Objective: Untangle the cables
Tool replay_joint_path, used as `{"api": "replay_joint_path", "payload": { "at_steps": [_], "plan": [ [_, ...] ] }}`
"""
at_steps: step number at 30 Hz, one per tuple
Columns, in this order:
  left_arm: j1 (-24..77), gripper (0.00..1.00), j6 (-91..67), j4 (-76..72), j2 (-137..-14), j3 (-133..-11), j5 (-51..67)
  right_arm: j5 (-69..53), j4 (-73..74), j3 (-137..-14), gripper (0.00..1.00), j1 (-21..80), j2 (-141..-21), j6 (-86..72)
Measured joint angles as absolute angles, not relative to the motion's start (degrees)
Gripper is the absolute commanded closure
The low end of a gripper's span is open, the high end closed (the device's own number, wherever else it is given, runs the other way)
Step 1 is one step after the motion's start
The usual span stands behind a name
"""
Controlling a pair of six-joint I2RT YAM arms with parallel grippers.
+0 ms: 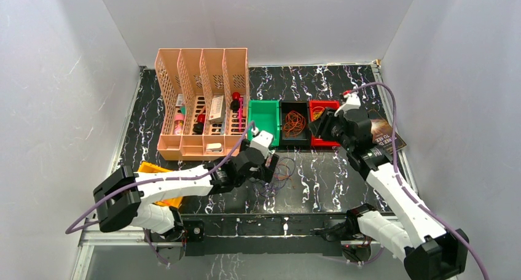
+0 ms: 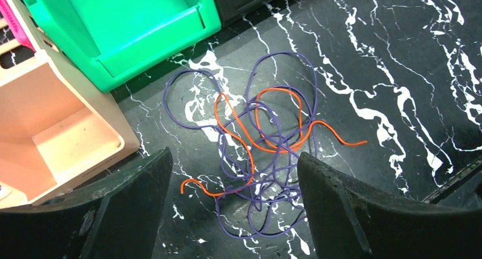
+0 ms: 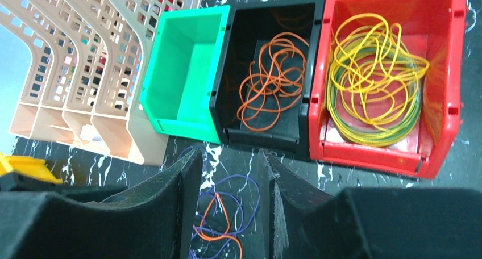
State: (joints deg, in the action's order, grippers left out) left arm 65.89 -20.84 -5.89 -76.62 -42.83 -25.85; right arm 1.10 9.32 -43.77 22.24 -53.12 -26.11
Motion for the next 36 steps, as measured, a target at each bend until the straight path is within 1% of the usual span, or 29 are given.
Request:
{"api": "replay_joint_path", "payload": {
  "at_steps": [3, 8, 14, 18, 22, 25, 29, 36],
  "plan": [
    [62.57, 0.17, -21.30, -4.10, -77.14, -43.40, -21.56, 1.04, 11.20, -41.43, 0.51, 22.24, -49.80, -27.83],
    [59.05, 0.17, -21.45, -0.64, -77.38, -44.64, -17.23, 0.47, 14.74, -37.17, 0.49, 22.24, -45.28, -30.44],
    [59.00, 0.20, -21.39, 1.41, -78.17, -46.39, -13.32, 1.17, 19.62, -33.21, 0.49, 22.24, -41.23, -31.81],
    [59.00, 0.22, -21.26, 1.54, -80.68, -47.13, -11.51, 1.15, 21.37, -32.75, 0.50, 22.24, -40.62, -32.01],
    [59.00, 0.25, -21.21, 1.83, -83.18, -47.75, -10.35, -2.87, 20.91, -32.71, 0.50, 22.24, -42.76, -30.94],
    [59.00, 0.26, -21.23, 1.76, -84.09, -48.25, -9.78, -10.00, 18.59, -32.01, 0.52, 22.24, -46.44, -28.99],
    [59.00, 0.28, -21.98, 1.32, -84.12, -48.27, -10.00, -17.58, 15.70, -31.31, 0.56, 22.50, -50.96, -27.27],
    [59.00, 0.36, -26.26, -1.69, -84.12, -48.25, -11.68, -20.69, 11.42, -31.33, 0.60, 27.33, -59.75, -25.82]
  ]
}}
